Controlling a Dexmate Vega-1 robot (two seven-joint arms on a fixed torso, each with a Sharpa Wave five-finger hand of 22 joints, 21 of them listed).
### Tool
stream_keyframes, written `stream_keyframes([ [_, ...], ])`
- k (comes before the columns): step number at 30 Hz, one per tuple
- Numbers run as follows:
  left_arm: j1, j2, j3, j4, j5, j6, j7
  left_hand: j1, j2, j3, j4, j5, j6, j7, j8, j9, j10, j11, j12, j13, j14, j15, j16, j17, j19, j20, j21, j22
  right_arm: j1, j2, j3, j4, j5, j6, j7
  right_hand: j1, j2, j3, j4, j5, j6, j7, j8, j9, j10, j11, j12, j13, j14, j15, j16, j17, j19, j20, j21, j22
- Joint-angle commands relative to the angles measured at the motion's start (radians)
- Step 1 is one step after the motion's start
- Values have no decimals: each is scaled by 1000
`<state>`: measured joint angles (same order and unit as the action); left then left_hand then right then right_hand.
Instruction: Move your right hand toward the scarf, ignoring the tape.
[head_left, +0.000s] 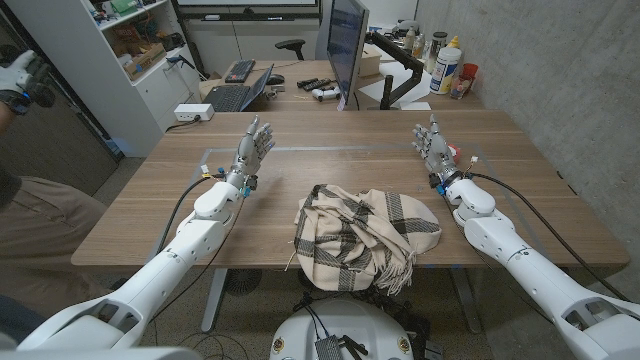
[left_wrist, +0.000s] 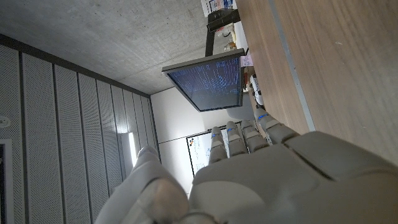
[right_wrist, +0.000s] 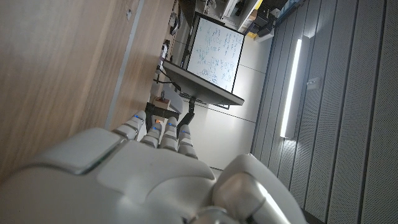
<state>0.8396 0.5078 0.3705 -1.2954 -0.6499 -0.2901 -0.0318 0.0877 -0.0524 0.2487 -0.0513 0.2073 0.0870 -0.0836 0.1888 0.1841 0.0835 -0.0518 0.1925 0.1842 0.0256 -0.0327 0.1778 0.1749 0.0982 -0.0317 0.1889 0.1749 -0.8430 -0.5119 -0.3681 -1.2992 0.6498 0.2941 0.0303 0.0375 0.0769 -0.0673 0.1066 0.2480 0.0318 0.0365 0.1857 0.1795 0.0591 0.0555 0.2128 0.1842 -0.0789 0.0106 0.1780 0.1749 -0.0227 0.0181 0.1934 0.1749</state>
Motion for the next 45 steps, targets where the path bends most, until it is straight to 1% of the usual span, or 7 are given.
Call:
stream_keyframes([
  [1, -5, 1, 2, 5, -1, 5, -3, 8, 1, 6, -1, 4, 10, 1, 6, 2, 8, 6, 6, 2, 4, -58, 6, 3, 7, 1, 5, 2, 0, -4, 1, -4, -3, 1, -2, 1, 17, -1, 5, 4, 2, 8, 4, 3, 5, 0, 5, 2, -5, 0, 6, 3, 4, 7, 5, 4],
  [17, -3, 3, 1, 7, -7, 4, -14, 8, 1, 6, -2, 4, 10, 2, 6, 2, 8, 7, 7, 2, 3, -58, 6, 3, 7, 1, 5, 2, -17, -8, 4, -29, -26, 15, -34, -1, 15, -3, 5, 4, 5, 8, 5, 3, 3, -3, 4, 2, -9, -2, 4, 3, 2, 8, 4, 4],
  [25, -6, 3, 5, 13, -7, 7, -22, 8, 2, 6, -3, 3, 10, 1, 6, 2, 8, 6, 7, 2, 3, -57, 7, 3, 7, 1, 5, 2, -41, -44, -2, -97, -104, 8, -108, -1, 13, -4, 5, 4, 12, 3, 7, 3, 3, -8, 4, 2, -18, -5, 1, 3, 4, 5, 4, 4],
  [28, -8, 2, 6, 15, -7, 8, -23, 8, 2, 6, -4, 3, 10, 2, 6, 2, 7, 4, 6, 2, 3, -57, 6, 3, 7, 1, 5, 2, -44, -42, 0, -96, -98, 13, -103, -1, 13, -4, 5, 4, 12, 2, 6, 3, 1, -11, 3, 2, -29, -11, -3, 3, -8, 4, 0, 4],
  [35, -10, 3, 6, 20, -4, 9, -21, 8, 3, 6, -4, 3, 10, 2, 6, 2, 6, 4, 6, 2, 2, -57, 6, 3, 7, 1, 5, 2, -65, -64, 0, -138, -131, 2, -133, -1, 14, -4, 5, 4, 13, 1, 6, 3, -1, -17, 2, 2, -37, -15, -4, 3, -13, 1, -2, 4],
  [39, -13, 3, 8, 27, -3, 9, -26, 8, 3, 6, -5, 3, 10, 4, 6, 2, 4, 5, 6, 2, 1, -57, 6, 3, 6, 1, 5, 2, -84, -91, -3, -179, -182, -21, -178, -1, 14, -4, 5, 4, 13, 0, 6, 3, -2, -17, 2, 2, -40, -17, -5, 3, -14, 0, -2, 4],
  [45, -17, 7, 8, 30, -2, 9, -31, 7, 3, 5, -6, 3, 10, 4, 6, 2, 4, 3, 6, 2, 0, -56, 6, 3, 5, -1, 5, 2, -102, -116, 4, -225, -192, -45, -188, -1, 14, -4, 5, 5, 8, -1, 3, 3, -12, -18, -2, 1, -51, -18, -6, 3, -24, -2, -5, 5],
])
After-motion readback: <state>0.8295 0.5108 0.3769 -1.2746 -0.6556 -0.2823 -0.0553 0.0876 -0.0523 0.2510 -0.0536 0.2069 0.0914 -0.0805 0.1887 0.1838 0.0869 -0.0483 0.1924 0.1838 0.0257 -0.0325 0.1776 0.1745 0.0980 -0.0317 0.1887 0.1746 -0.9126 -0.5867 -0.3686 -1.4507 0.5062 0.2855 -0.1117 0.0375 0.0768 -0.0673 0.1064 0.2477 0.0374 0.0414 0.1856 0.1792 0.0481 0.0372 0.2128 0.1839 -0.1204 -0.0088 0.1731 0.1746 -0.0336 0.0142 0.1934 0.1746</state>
